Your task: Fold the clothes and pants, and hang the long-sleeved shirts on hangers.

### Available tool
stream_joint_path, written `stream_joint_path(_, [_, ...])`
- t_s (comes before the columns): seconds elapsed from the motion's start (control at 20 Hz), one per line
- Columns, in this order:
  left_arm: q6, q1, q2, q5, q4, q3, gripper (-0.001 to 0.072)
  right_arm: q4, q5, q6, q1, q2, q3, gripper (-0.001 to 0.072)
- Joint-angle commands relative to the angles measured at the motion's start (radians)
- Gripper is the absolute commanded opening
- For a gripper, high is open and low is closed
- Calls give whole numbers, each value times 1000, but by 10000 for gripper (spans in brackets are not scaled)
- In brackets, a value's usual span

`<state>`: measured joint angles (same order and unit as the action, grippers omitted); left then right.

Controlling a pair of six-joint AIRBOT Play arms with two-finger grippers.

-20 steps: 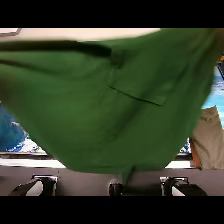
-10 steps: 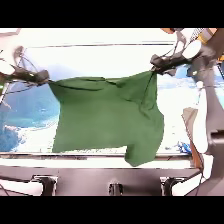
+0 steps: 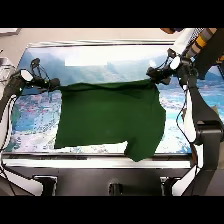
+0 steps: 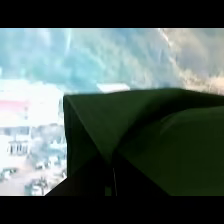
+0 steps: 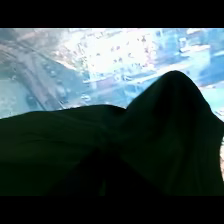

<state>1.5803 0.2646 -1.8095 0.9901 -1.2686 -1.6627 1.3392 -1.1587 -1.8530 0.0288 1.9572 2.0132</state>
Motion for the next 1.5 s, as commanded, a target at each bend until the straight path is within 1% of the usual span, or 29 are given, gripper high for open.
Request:
stream_joint_path(0.0, [52,2,-6,171,-26,0,16,127,-171,-16,-1,-12,1,30])
stream_joint_path(0.15, [50,2,-6,274,-76,0,16,189,-267,-15,-1,-12,1,30])
stream_joint_path(0.4, [52,-6,-10,357,-85,2,16,196,-313,-16,0,-6,0,30])
stream_joint_path(0.7, [55,-72,-41,391,-86,2,17,196,-431,-18,0,35,0,31])
stream_joint_path(0.8, [57,-95,-54,403,-87,2,17,196,-438,-18,0,54,0,31])
stream_joint_path(0.95, [111,-98,-65,408,-121,2,17,197,-441,-18,0,85,0,31])
stream_joint_path(1.05, [115,-97,-66,408,-144,1,24,196,-437,-18,0,99,0,35])
stream_joint_path(1.1, [115,-97,-66,408,-147,1,87,192,-426,-18,0,100,0,92])
stream_joint_path(1.15, [115,-97,-65,409,-147,1,228,180,-418,-18,0,96,1,254])
stream_joint_path(1.2, [114,-95,-61,412,-147,0,389,160,-422,-3,-1,87,1,367])
stream_joint_path(1.25, [112,-92,-49,422,-154,0,527,150,-435,31,-2,68,1,440])
stream_joint_path(1.3, [103,-85,-31,436,-161,0,557,160,-454,87,-2,37,1,460])
stream_joint_path(1.35, [87,-70,-5,454,-166,0,557,182,-470,140,-7,0,1,459])
stream_joint_path(1.4, [90,-50,25,462,-163,1,557,173,-483,170,-26,-44,0,458])
stream_joint_path(1.45, [89,-24,63,463,-149,5,556,130,-488,183,-61,-85,0,457])
